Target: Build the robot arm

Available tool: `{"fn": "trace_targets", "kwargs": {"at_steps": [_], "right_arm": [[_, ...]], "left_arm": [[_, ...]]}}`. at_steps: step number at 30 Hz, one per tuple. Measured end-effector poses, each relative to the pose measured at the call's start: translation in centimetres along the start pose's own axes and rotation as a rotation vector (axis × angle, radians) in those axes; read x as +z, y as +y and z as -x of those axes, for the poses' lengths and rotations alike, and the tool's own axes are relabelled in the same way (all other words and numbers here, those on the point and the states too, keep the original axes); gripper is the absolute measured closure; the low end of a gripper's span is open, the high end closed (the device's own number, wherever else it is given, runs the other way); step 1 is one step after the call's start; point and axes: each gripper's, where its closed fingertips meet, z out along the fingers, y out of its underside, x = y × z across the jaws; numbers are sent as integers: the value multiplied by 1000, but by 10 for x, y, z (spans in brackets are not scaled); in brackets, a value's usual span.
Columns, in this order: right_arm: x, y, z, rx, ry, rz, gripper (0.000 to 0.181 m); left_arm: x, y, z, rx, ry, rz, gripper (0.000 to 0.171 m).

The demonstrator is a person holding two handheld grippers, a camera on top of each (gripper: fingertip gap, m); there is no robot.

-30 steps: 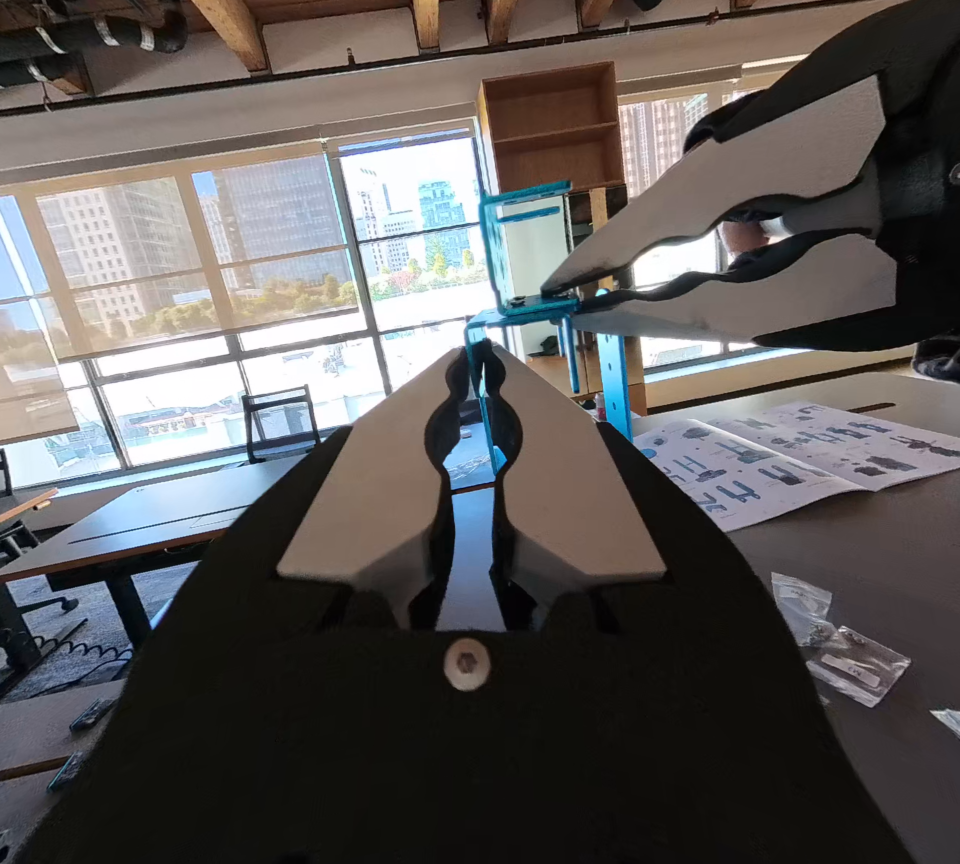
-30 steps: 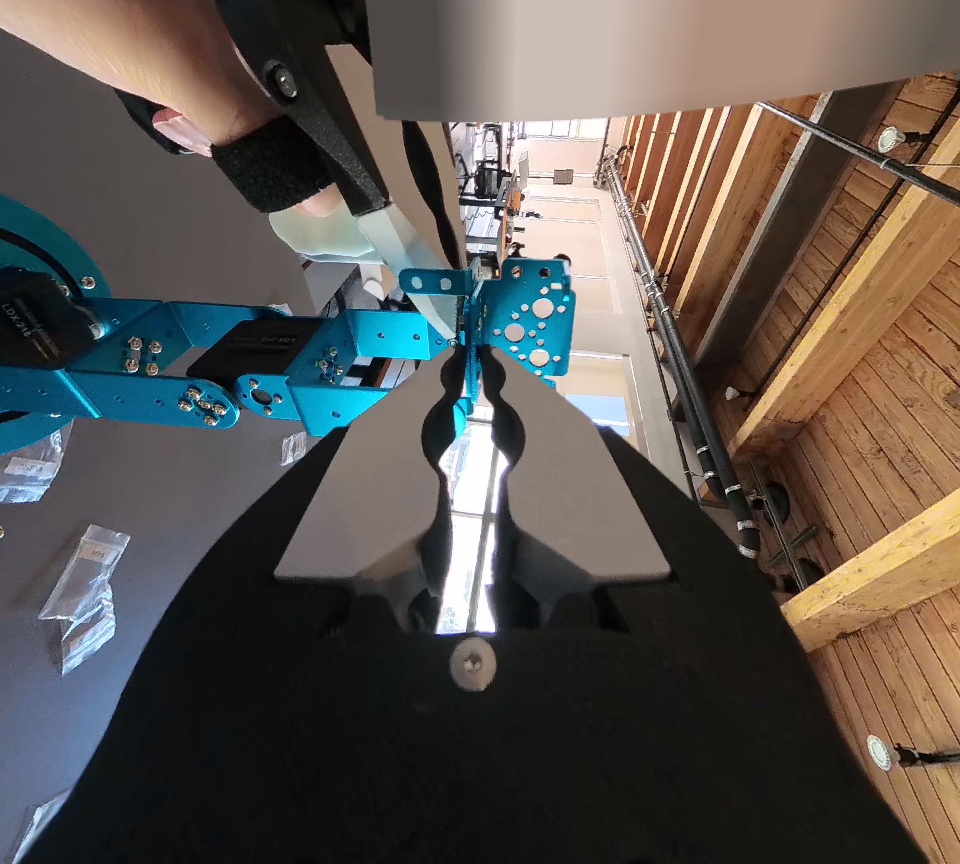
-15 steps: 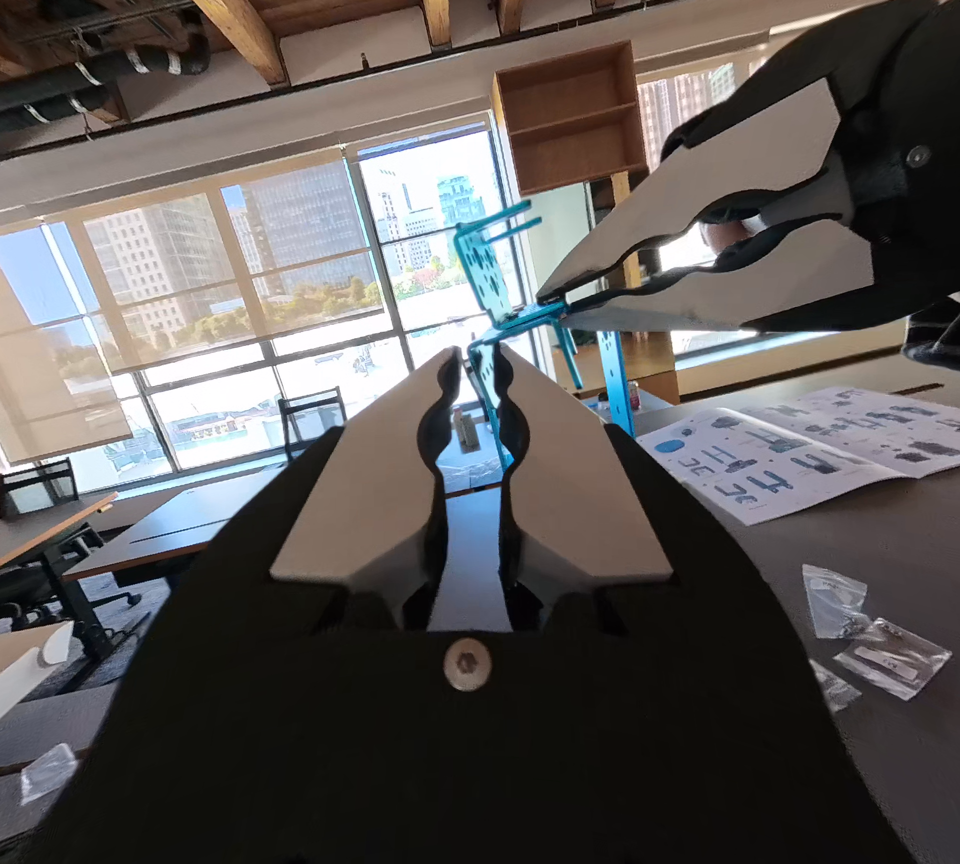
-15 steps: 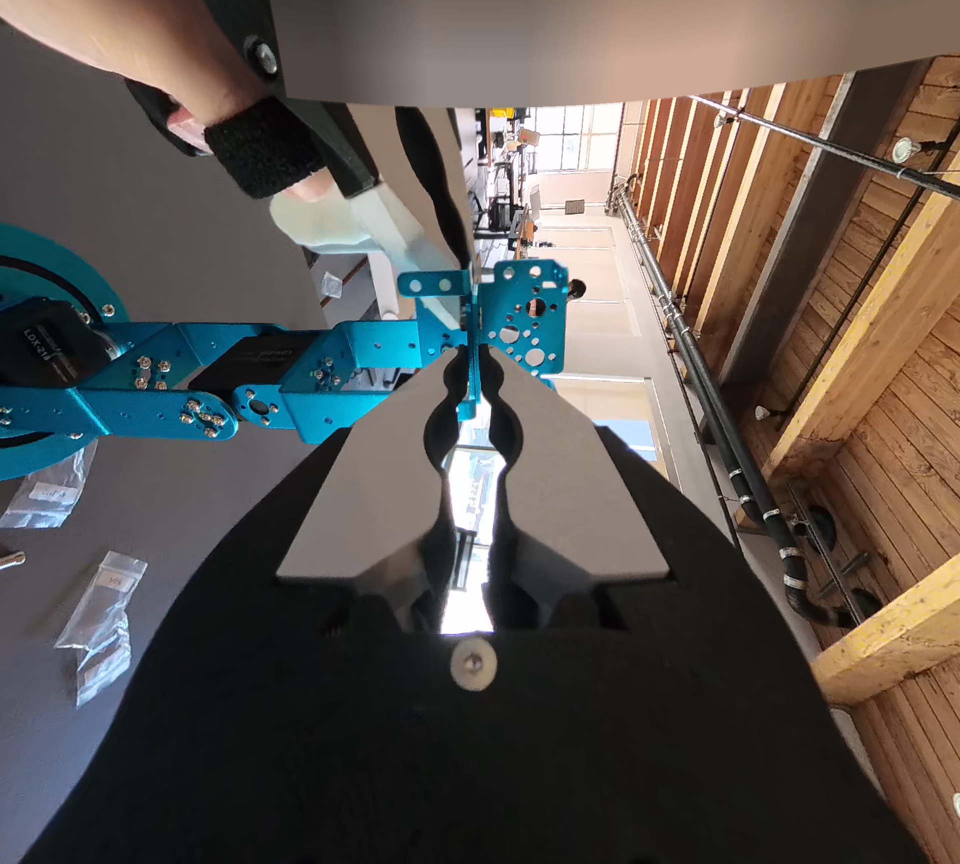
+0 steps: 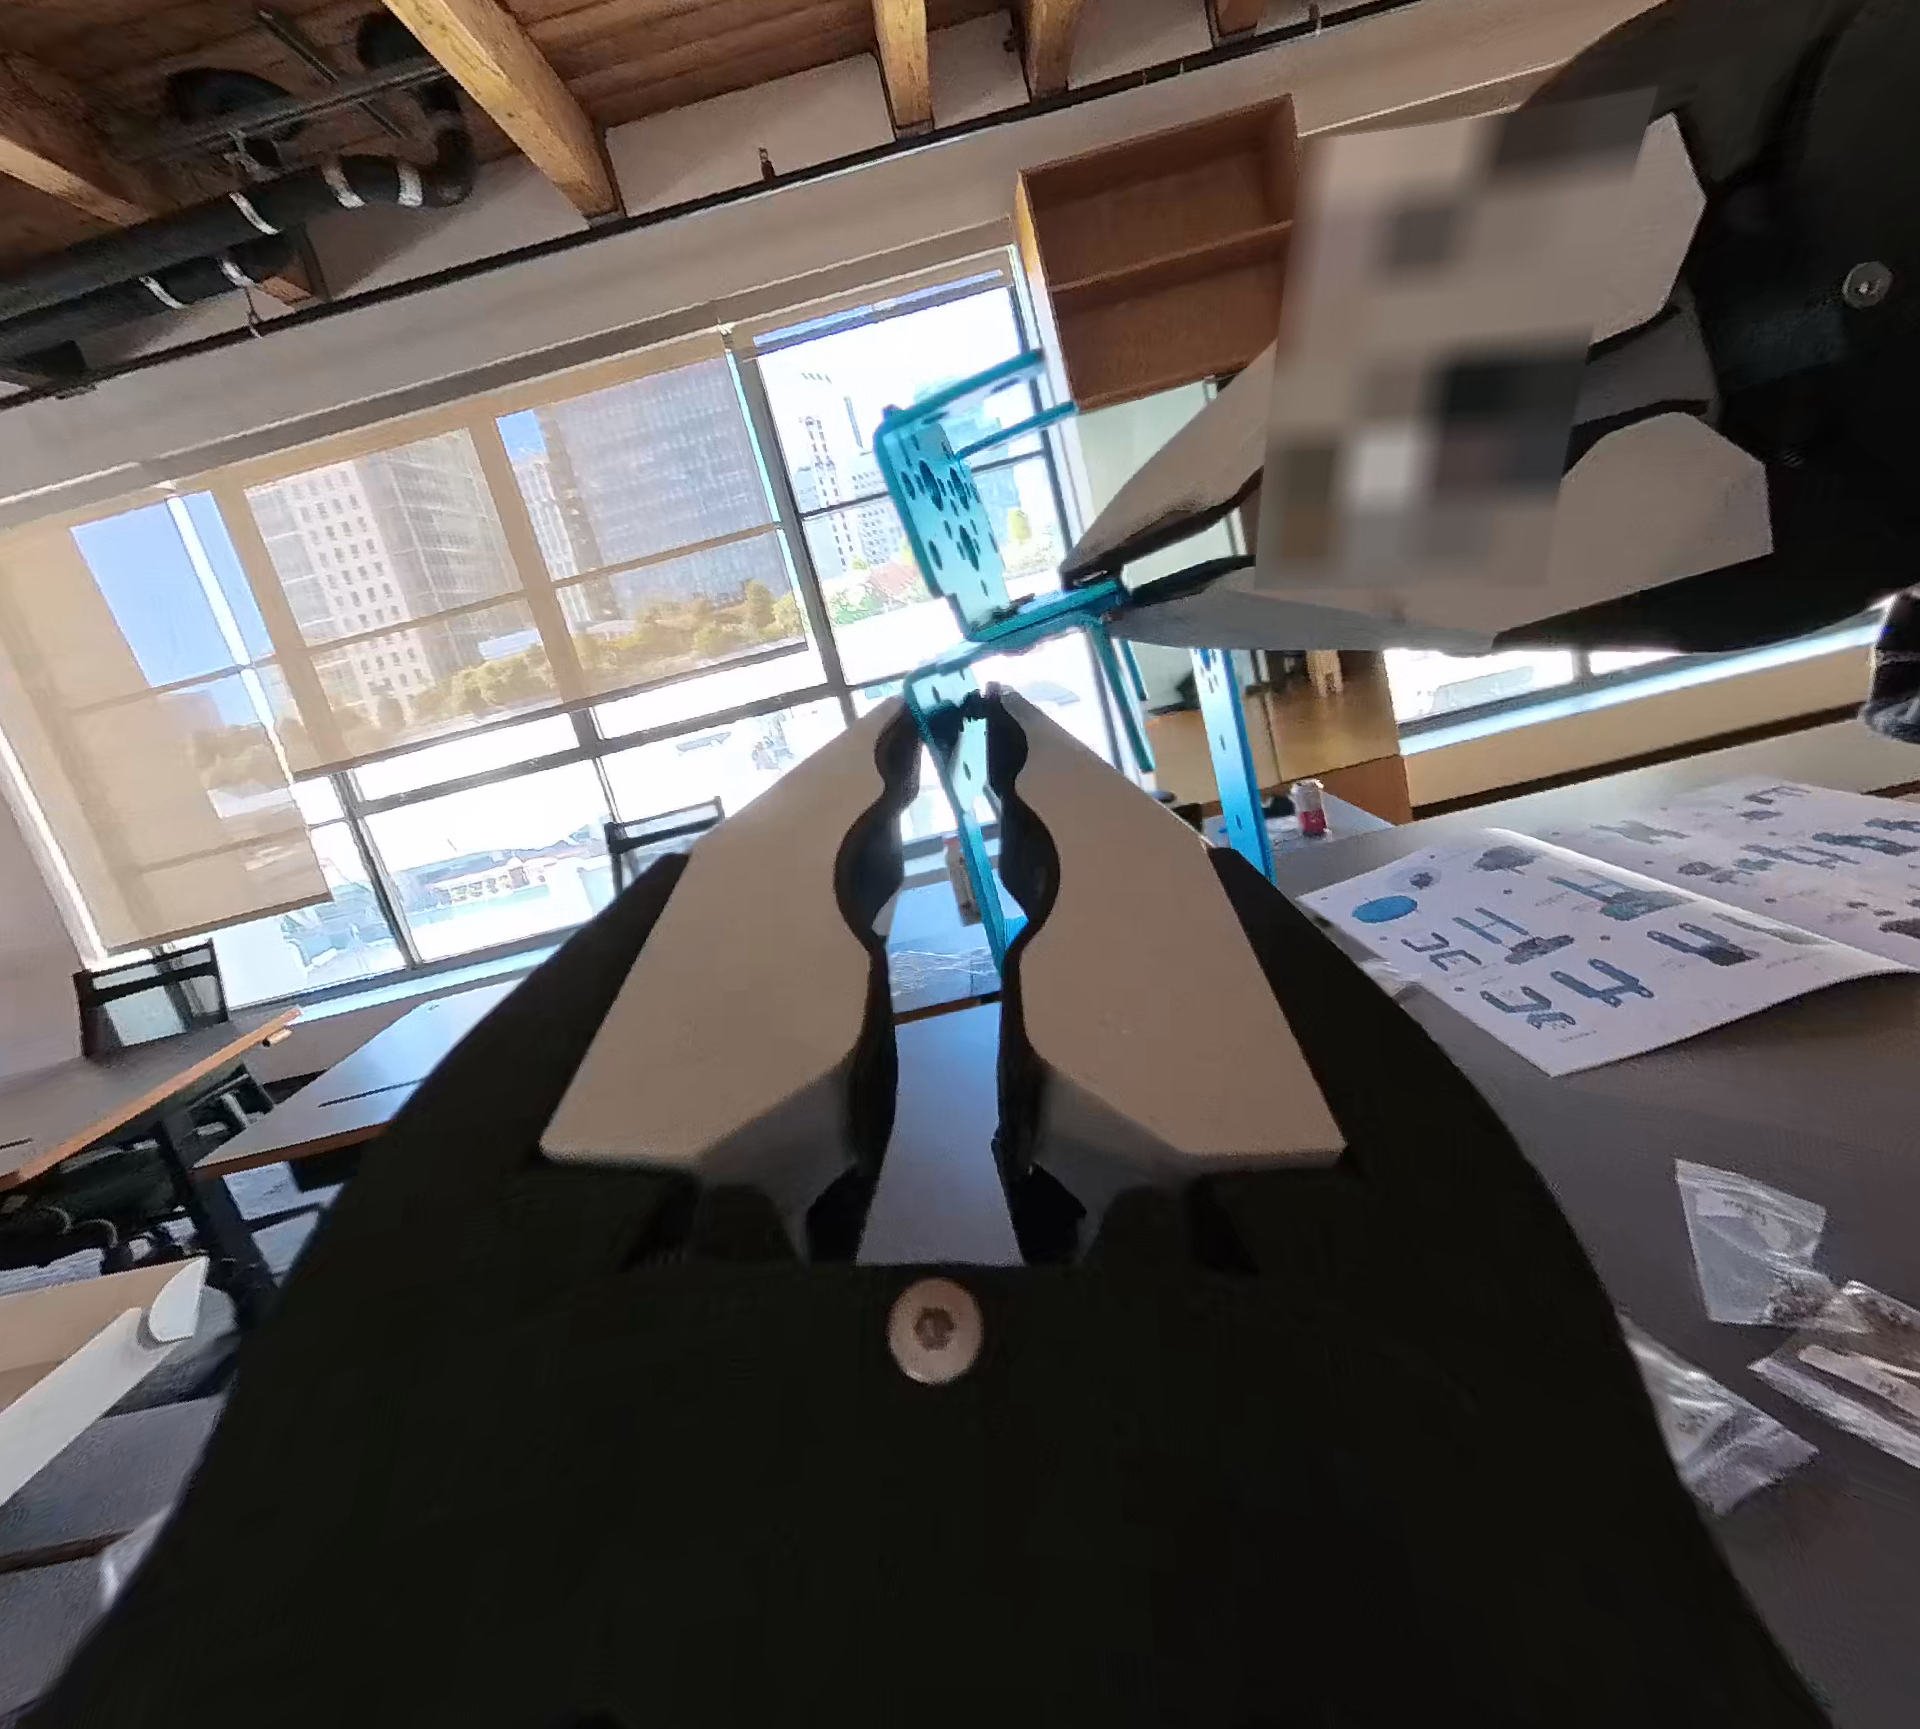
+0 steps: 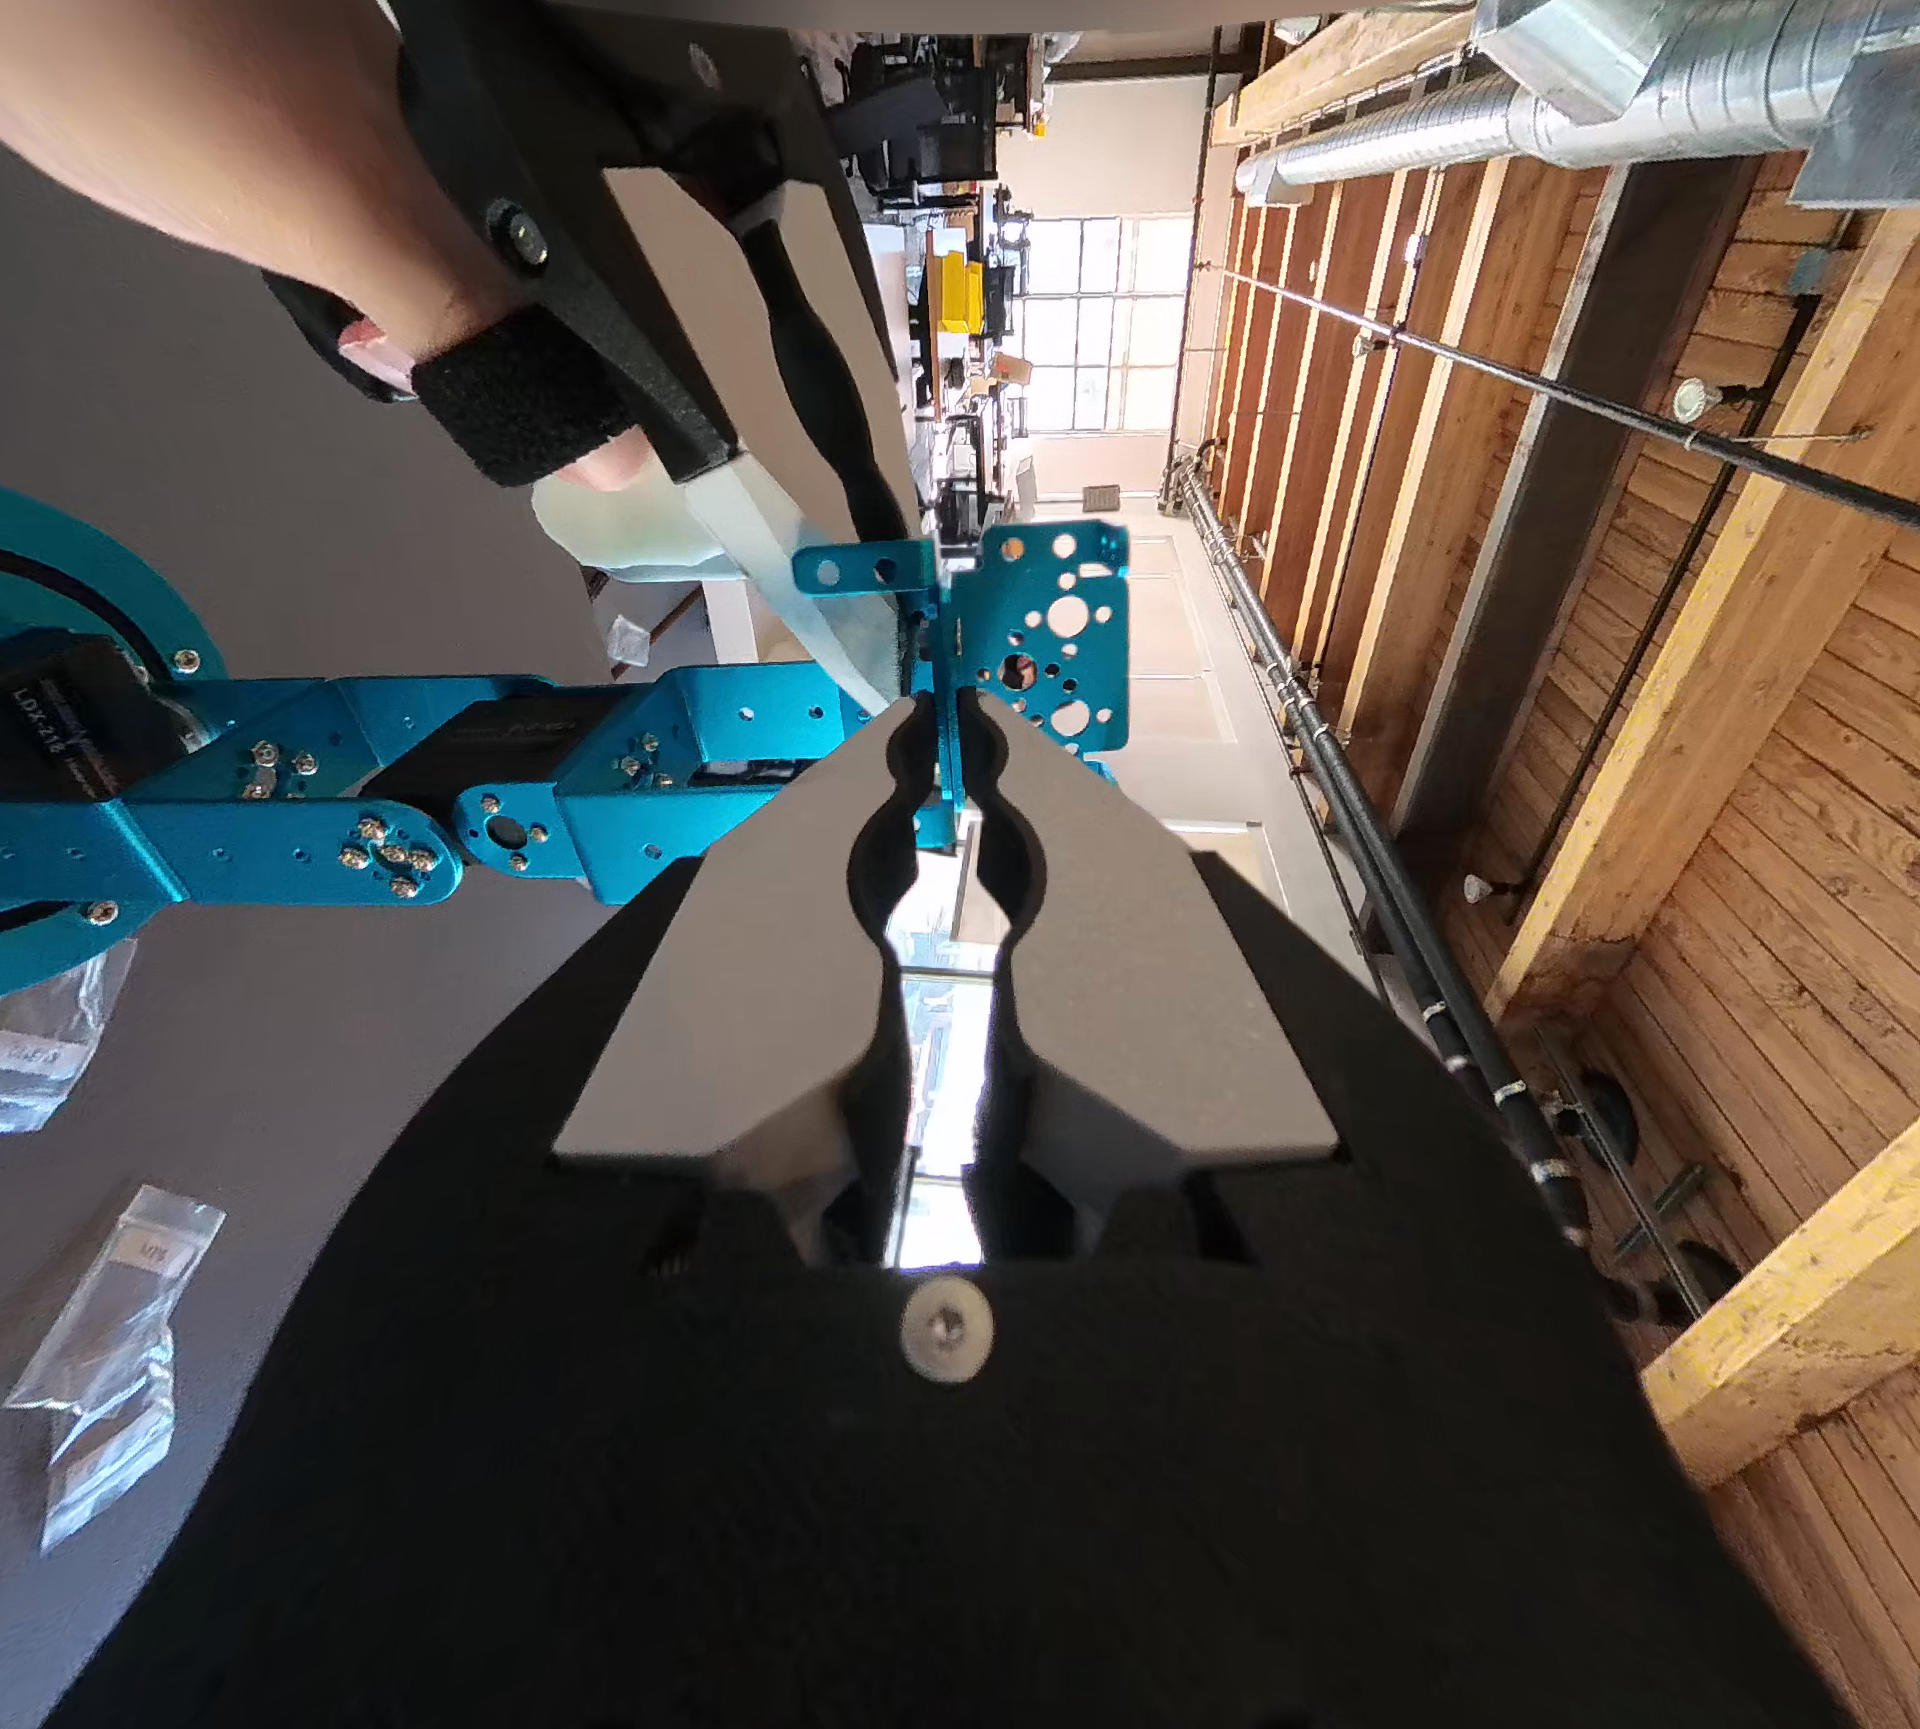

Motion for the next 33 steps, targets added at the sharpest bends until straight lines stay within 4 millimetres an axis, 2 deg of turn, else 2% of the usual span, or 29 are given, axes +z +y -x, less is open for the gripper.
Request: {"fn": "trace_targets", "kwargs": {"at_steps": [8, 15, 23, 33], "right_arm": [[0, -2, 1, -1, 0, -25, 178], [2, -6, 0, -30, 27, -35, 178], [3, -6, 1, -23, 26, -45, 178], [5, 2, 5, -55, 36, 16, 177]], "left_arm": [[-4, -1, 2, 51, -40, -24, 163], [-10, -5, 5, -26, -8, -53, 167], [-19, -5, 4, -12, -17, -98, 170], [-17, -4, 5, 115, -63, -92, 170]]}}
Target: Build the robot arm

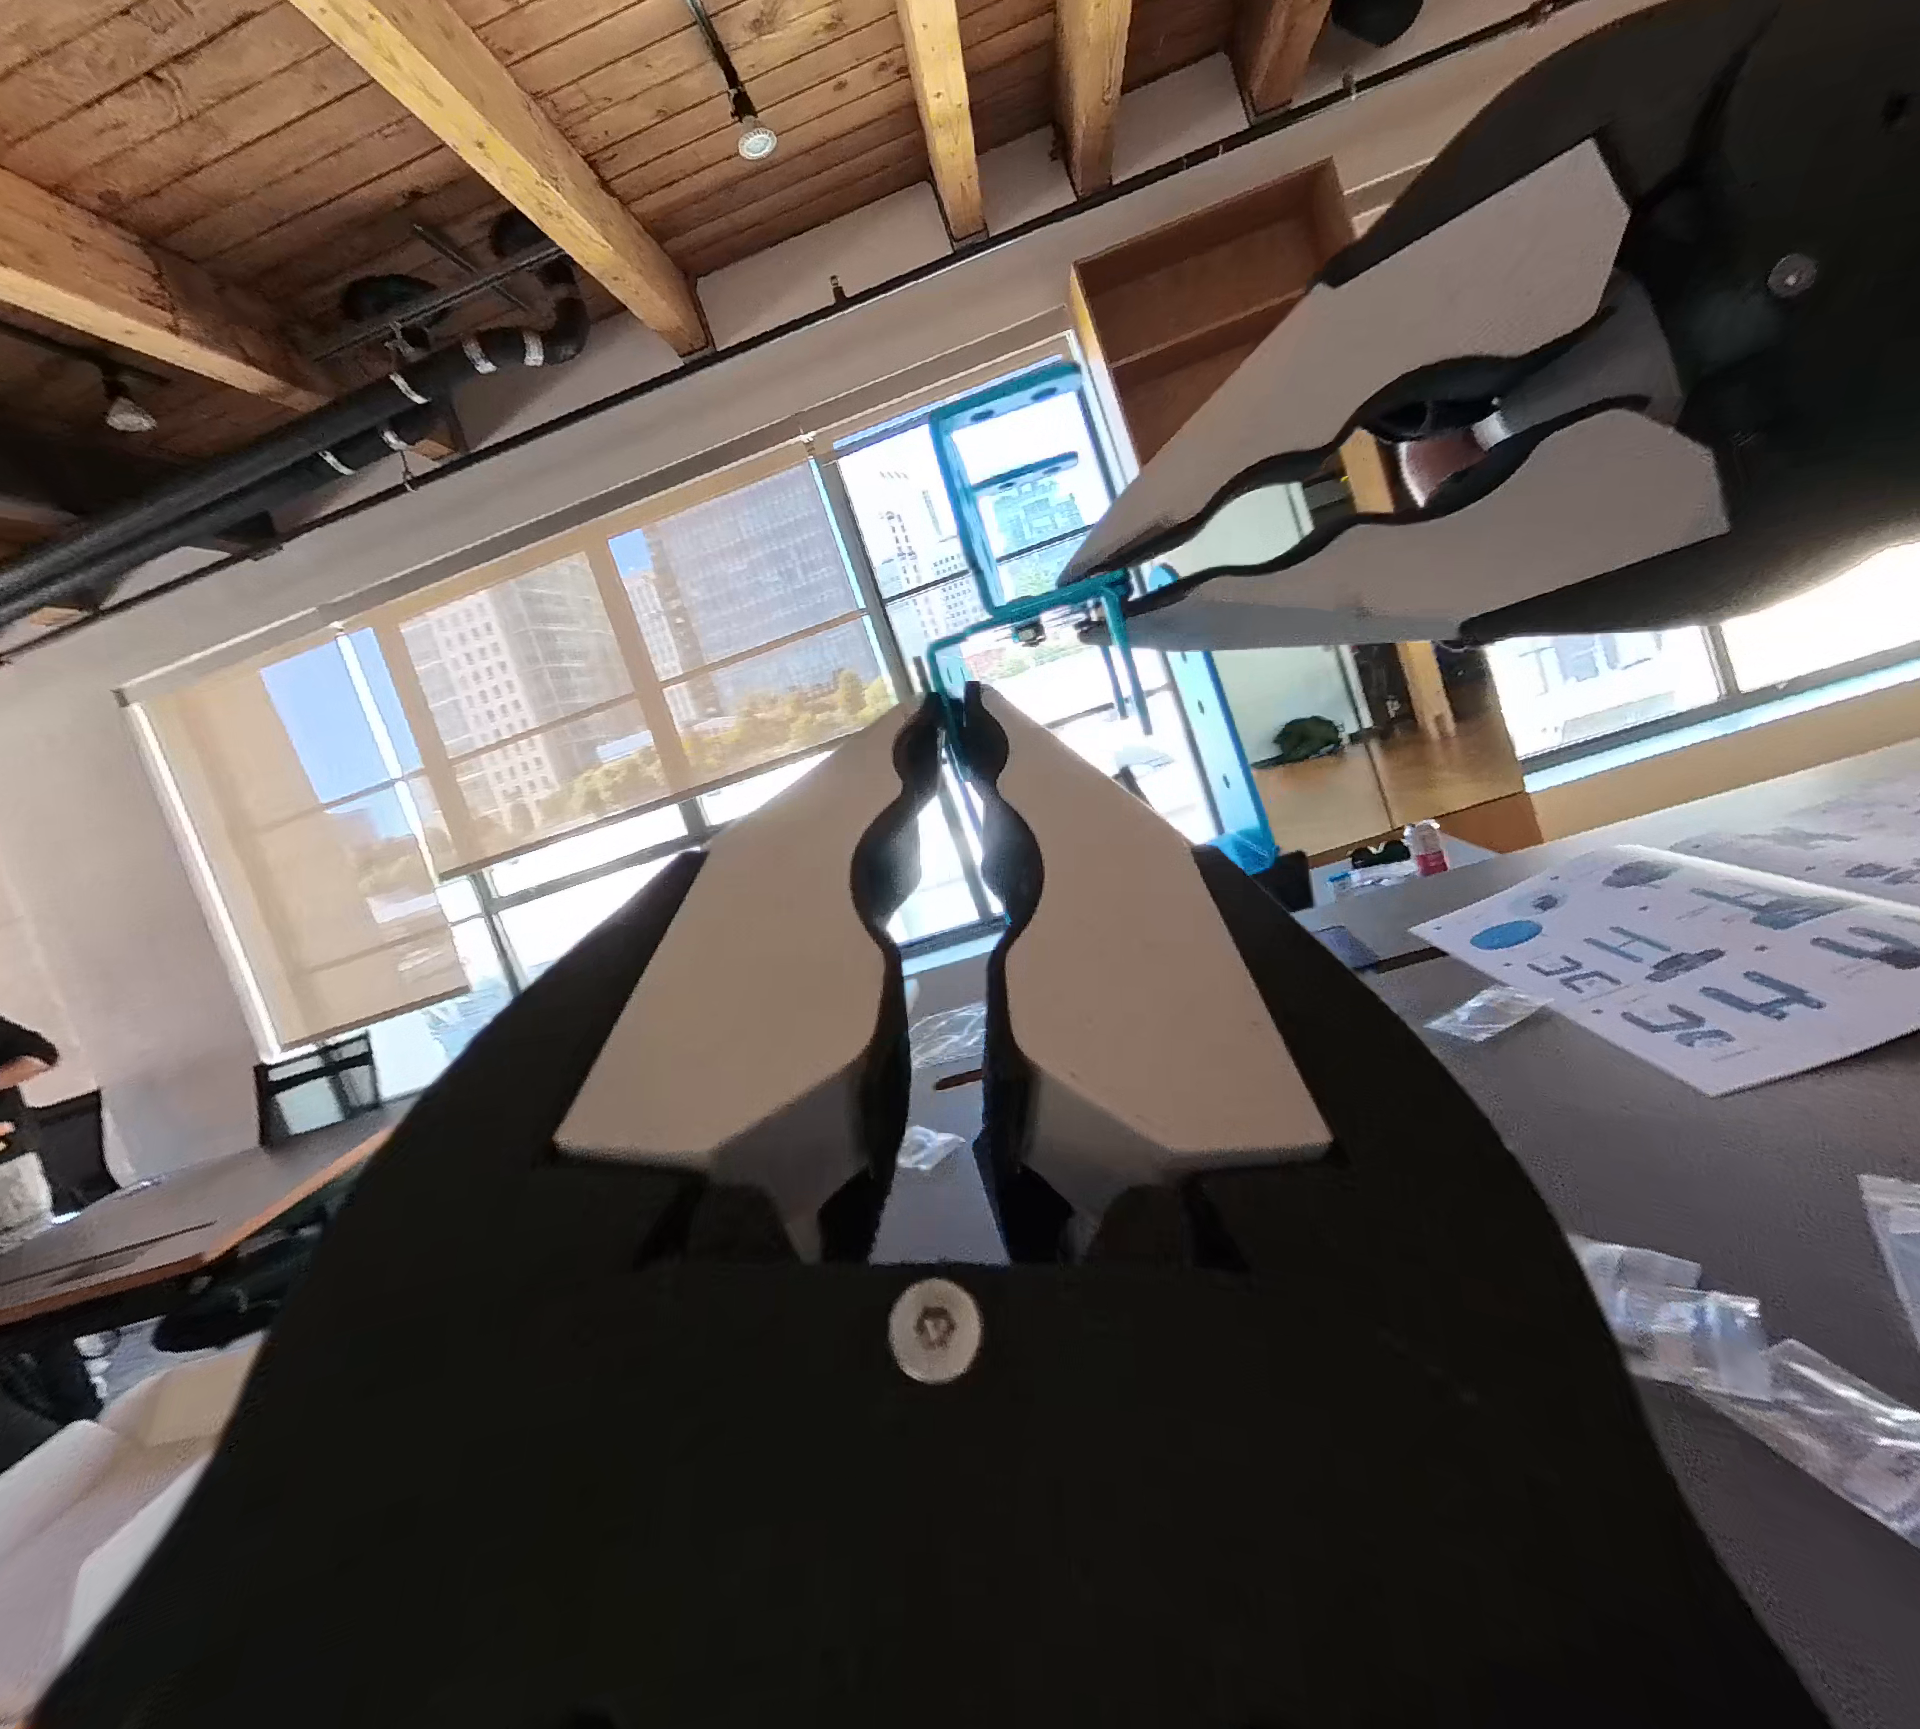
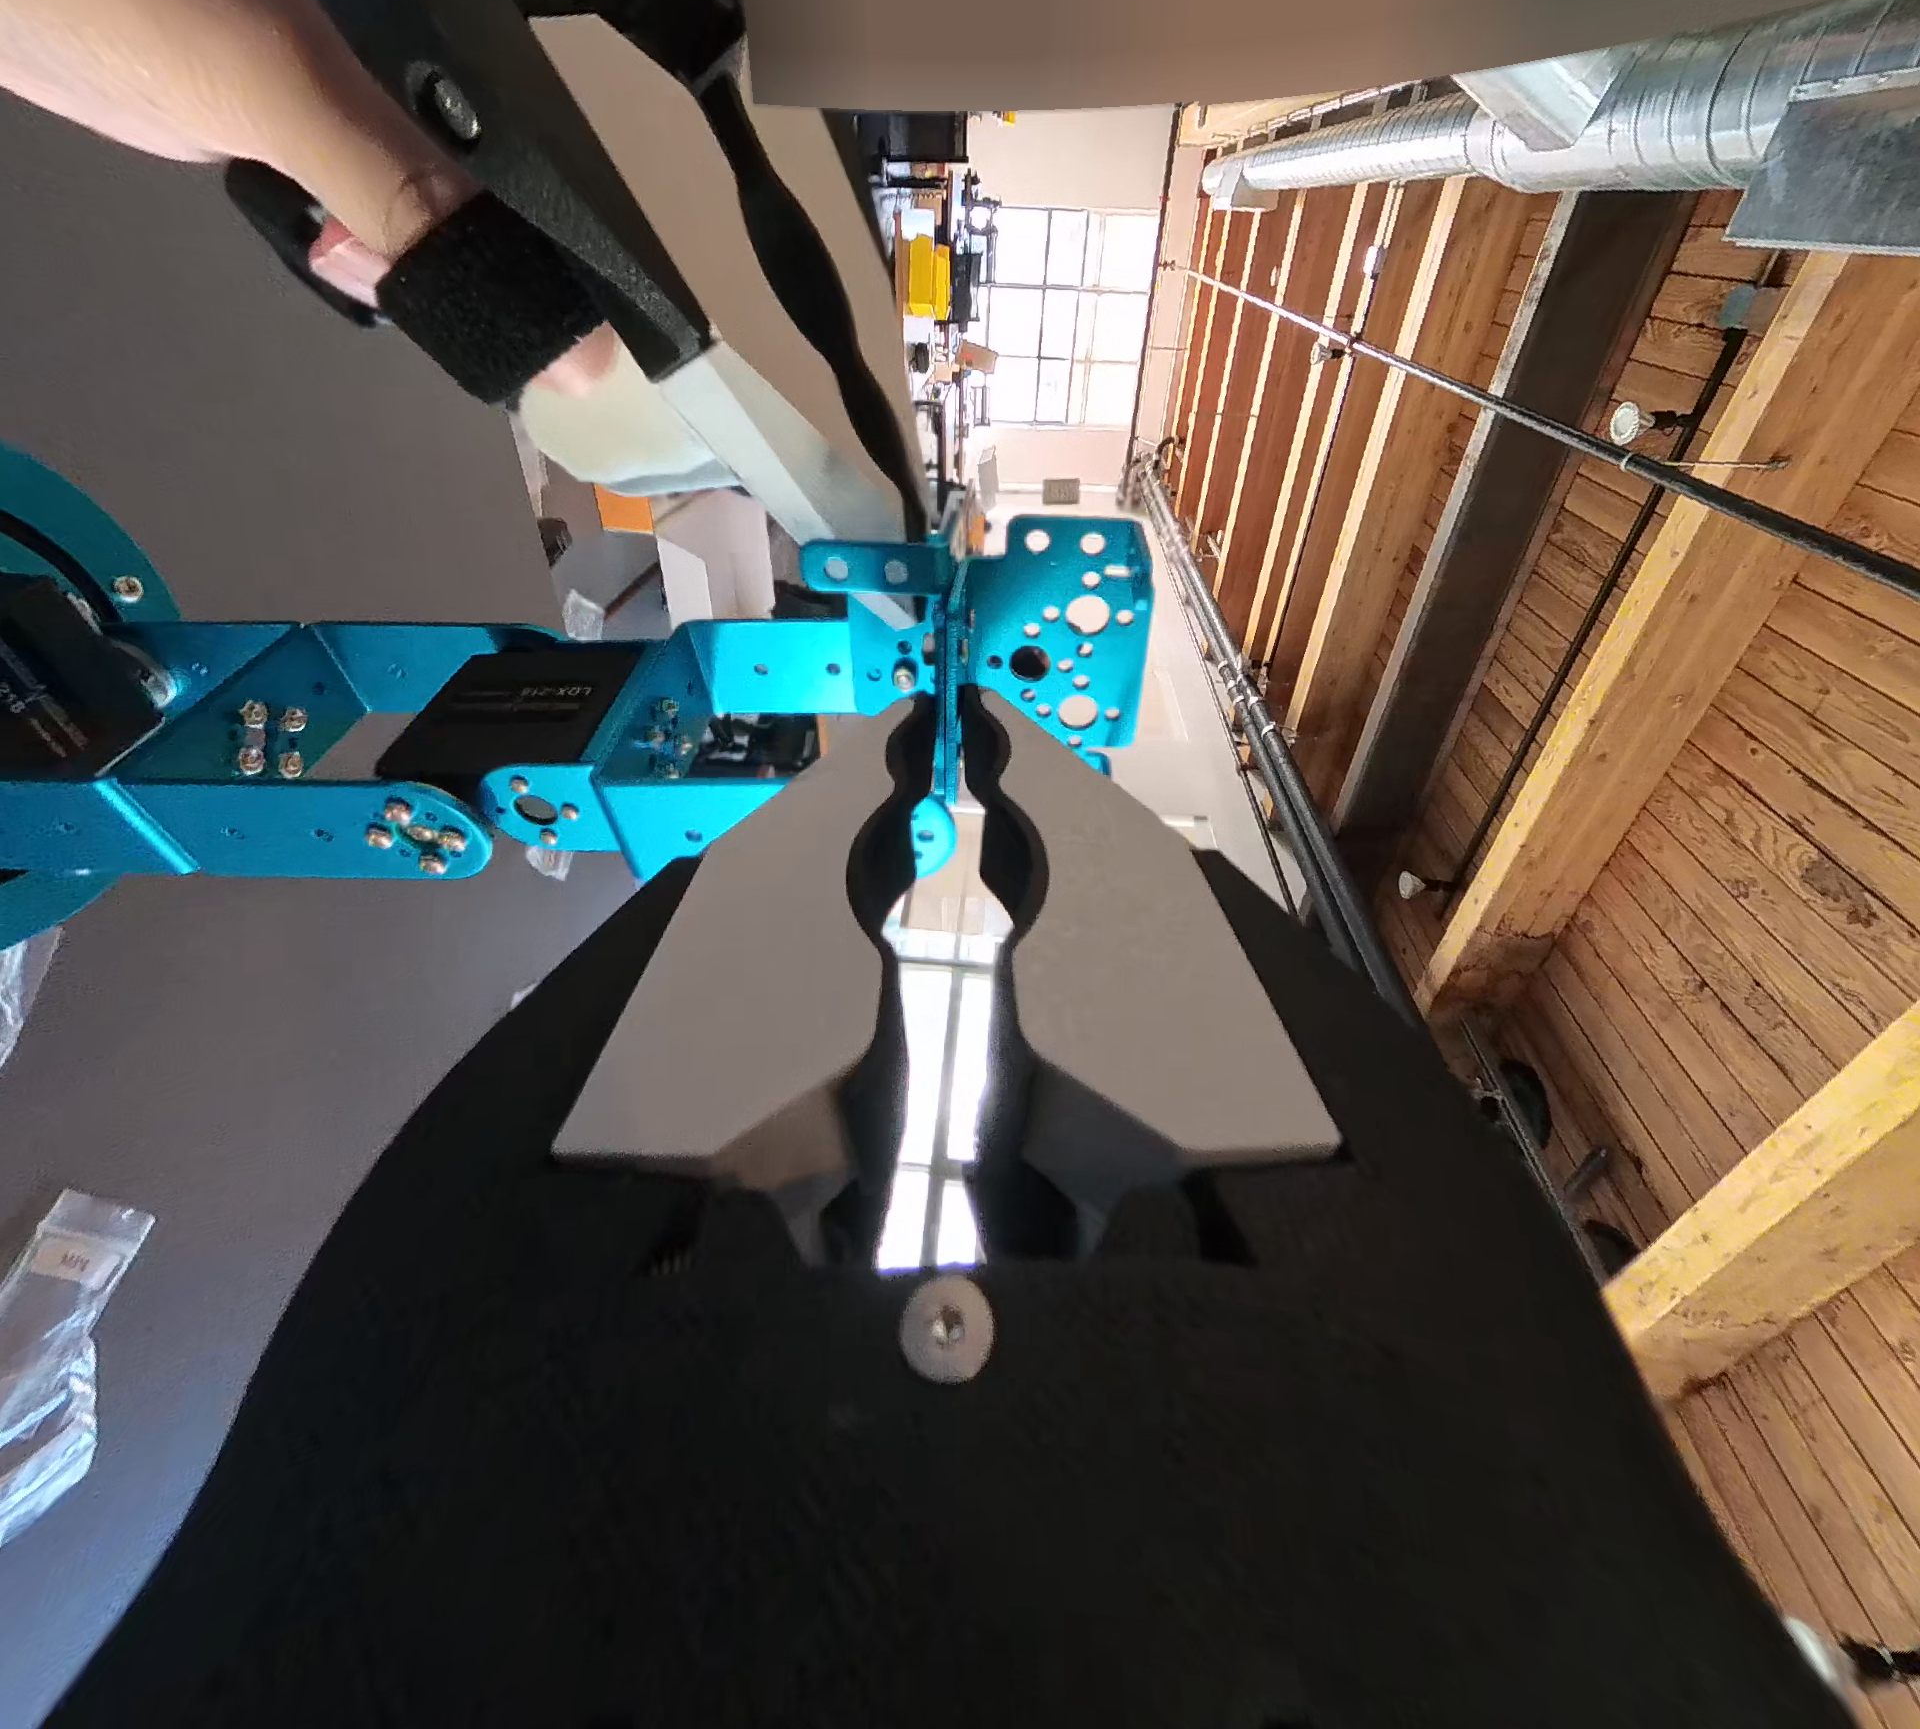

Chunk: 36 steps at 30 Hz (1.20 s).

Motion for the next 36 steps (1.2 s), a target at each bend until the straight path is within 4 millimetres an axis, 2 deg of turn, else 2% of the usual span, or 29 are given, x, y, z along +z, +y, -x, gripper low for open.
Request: {"fn": "trace_targets", "kwargs": {"at_steps": [8, 14, 20, 36], "right_arm": [[2, 4, -1, -49, 8, 120, 178], [5, 5, -4, -81, 31, 179, 178], [5, 7, -2, -61, 52, 195, 178], [9, 7, -1, -35, 47, 185, 178]], "left_arm": [[3, 1, -1, -9, 57, 0, 169], [2, 2, 1, 53, 15, 9, 168], [2, 3, 1, -47, 73, 28, 170], [4, 5, 6, -135, 91, 78, 171]]}}
